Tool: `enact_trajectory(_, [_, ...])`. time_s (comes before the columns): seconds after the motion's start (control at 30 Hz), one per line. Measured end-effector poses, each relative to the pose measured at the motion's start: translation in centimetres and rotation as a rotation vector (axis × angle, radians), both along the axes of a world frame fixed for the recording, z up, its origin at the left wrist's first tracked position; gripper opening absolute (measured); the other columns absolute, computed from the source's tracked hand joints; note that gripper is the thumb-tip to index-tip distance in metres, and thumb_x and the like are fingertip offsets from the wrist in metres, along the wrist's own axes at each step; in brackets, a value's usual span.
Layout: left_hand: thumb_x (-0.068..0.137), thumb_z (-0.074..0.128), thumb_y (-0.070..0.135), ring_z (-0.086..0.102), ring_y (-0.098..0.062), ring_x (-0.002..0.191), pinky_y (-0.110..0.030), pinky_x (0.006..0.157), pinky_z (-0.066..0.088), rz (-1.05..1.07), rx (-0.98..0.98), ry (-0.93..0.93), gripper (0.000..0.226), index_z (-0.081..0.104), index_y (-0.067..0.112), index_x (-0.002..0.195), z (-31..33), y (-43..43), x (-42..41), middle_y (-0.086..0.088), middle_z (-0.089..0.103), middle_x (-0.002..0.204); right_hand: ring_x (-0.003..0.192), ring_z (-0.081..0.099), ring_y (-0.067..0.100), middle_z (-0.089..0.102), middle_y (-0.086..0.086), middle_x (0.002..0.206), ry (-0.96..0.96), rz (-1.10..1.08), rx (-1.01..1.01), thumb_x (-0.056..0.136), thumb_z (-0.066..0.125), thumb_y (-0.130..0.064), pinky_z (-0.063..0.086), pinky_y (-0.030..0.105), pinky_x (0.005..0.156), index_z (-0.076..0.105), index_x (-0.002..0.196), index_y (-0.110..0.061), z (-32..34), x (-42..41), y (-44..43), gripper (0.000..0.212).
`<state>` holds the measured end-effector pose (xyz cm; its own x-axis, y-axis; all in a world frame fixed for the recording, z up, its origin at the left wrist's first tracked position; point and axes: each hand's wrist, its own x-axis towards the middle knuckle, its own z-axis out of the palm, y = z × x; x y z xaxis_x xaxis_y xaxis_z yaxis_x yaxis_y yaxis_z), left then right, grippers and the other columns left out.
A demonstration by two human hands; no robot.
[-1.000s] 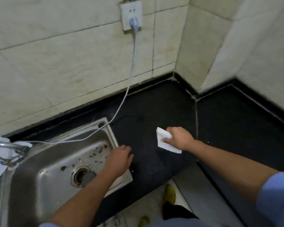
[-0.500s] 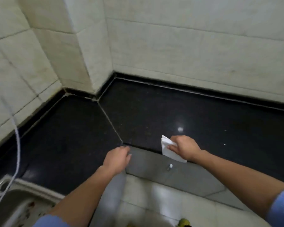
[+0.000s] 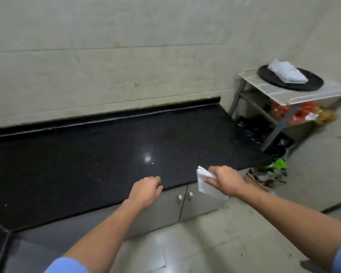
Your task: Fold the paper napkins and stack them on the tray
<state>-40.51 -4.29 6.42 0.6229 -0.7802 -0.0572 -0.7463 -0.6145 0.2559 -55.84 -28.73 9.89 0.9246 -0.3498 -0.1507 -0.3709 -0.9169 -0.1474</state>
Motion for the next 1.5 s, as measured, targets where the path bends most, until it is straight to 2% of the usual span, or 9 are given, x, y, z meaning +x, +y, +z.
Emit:
enact_trajectory(0.13, [0.094, 0.045, 0.037, 0.059, -0.027, 0.105, -0.036, 0.081, 0.045, -0.129, 0.013, 0.022, 0.024, 0.057, 0.02, 0.107, 0.5, -9.0, -3.9, -0.003, 0.064, 0.112, 0.093, 0.061, 0.03, 0.066, 0.004, 0.095, -0.021, -0.109, -0.019, 0.089, 0.054, -0.046, 0.041, 0.035, 0.065, 0.054, 0.091, -0.02, 0.7, -4.7, -7.4, 0.027])
enact_trajectory(0.37, [0.095, 0.043, 0.036, 0.059, -0.026, 0.102, -0.036, 0.081, 0.047, -0.321, 0.018, 0.014, 0.027, 0.056, 0.02, 0.112, 1.3, -21.9, -4.1, -0.002, 0.064, 0.111, 0.091, 0.061, 0.028, 0.066, 0.003, 0.093, -0.071, -0.286, 0.014, 0.089, 0.054, -0.048, 0.045, 0.036, 0.068, 0.054, 0.091, -0.022, 1.0, -8.9, -17.5, 0.026])
enact_trajectory(0.63, [0.095, 0.044, 0.037, 0.059, -0.027, 0.102, -0.037, 0.08, 0.046, -0.494, -0.04, -0.038, 0.025, 0.056, 0.02, 0.11, 3.1, -39.5, 0.4, -0.003, 0.063, 0.111, 0.073, 0.055, 0.021, 0.059, -0.004, 0.077, -0.146, -0.414, 0.006, 0.089, 0.056, -0.048, 0.04, 0.035, 0.06, 0.05, 0.077, -0.027, 4.8, -7.4, -31.1, 0.025])
enact_trajectory(0.7, [0.095, 0.044, 0.037, 0.059, -0.027, 0.101, -0.038, 0.079, 0.047, -0.544, -0.058, -0.042, 0.026, 0.055, 0.019, 0.109, 4.3, -43.9, 1.6, -0.004, 0.063, 0.11, 0.07, 0.053, 0.02, 0.053, -0.007, 0.072, -0.177, -0.446, 0.004, 0.089, 0.058, -0.048, 0.039, 0.035, 0.058, 0.043, 0.07, -0.03, 6.7, -6.7, -34.4, 0.03])
enact_trajectory(0.9, [0.095, 0.044, 0.037, 0.059, -0.027, 0.098, -0.037, 0.074, 0.046, -0.659, -0.127, -0.064, 0.025, 0.055, 0.019, 0.107, 7.9, -54.7, 4.3, -0.003, 0.062, 0.105, 0.074, 0.058, 0.024, 0.062, -0.001, 0.079, -0.298, -0.501, -0.052, 0.086, 0.062, -0.046, 0.047, 0.042, 0.063, 0.051, 0.075, -0.028, 11.7, -5.2, -43.6, 0.024])
enact_trajectory(1.07, [0.095, 0.045, 0.036, 0.058, -0.024, 0.093, -0.039, 0.073, 0.047, -0.66, -0.168, -0.018, 0.022, 0.054, 0.02, 0.106, 9.3, -61.4, 5.4, -0.001, 0.062, 0.1, 0.086, 0.06, 0.024, 0.067, 0.001, 0.094, -0.322, -0.519, -0.096, 0.084, 0.068, -0.031, 0.044, 0.034, 0.068, 0.067, 0.096, -0.021, 15.9, -3.5, -51.9, 0.016])
enact_trajectory(1.2, [0.093, 0.048, 0.033, 0.058, -0.023, 0.092, -0.039, 0.073, 0.048, -0.618, -0.216, -0.019, 0.018, 0.057, 0.019, 0.099, 10.1, -66.5, 6.0, 0.0, 0.061, 0.098, 0.092, 0.06, 0.025, 0.067, 0.001, 0.098, -0.295, -0.461, -0.095, 0.083, 0.067, -0.022, 0.049, 0.04, 0.077, 0.067, 0.098, -0.025, 18.4, -0.8, -59.5, 0.015])
enact_trajectory(1.4, [0.091, 0.049, 0.031, 0.057, -0.022, 0.094, -0.038, 0.077, 0.049, -0.491, -0.29, -0.114, 0.021, 0.06, 0.015, 0.1, 10.2, -76.1, 6.9, -0.002, 0.06, 0.098, 0.096, 0.057, 0.024, 0.064, 0.003, 0.101, -0.248, -0.266, -0.059, 0.086, 0.065, -0.018, 0.047, 0.039, 0.082, 0.068, 0.103, -0.02, 19.6, 4.0, -71.2, 0.018])
enact_trajectory(1.5, [0.092, 0.049, 0.033, 0.054, -0.019, 0.093, -0.038, 0.081, 0.048, -0.387, -0.293, -0.136, 0.022, 0.06, 0.018, 0.104, 10.0, -80.6, 6.6, 0.0, 0.058, 0.099, 0.091, 0.054, 0.019, 0.059, -0.005, 0.09, -0.211, -0.155, 0.011, 0.086, 0.066, -0.015, 0.041, 0.031, 0.073, 0.066, 0.094, -0.022, 19.7, 6.2, -76.1, 0.011])
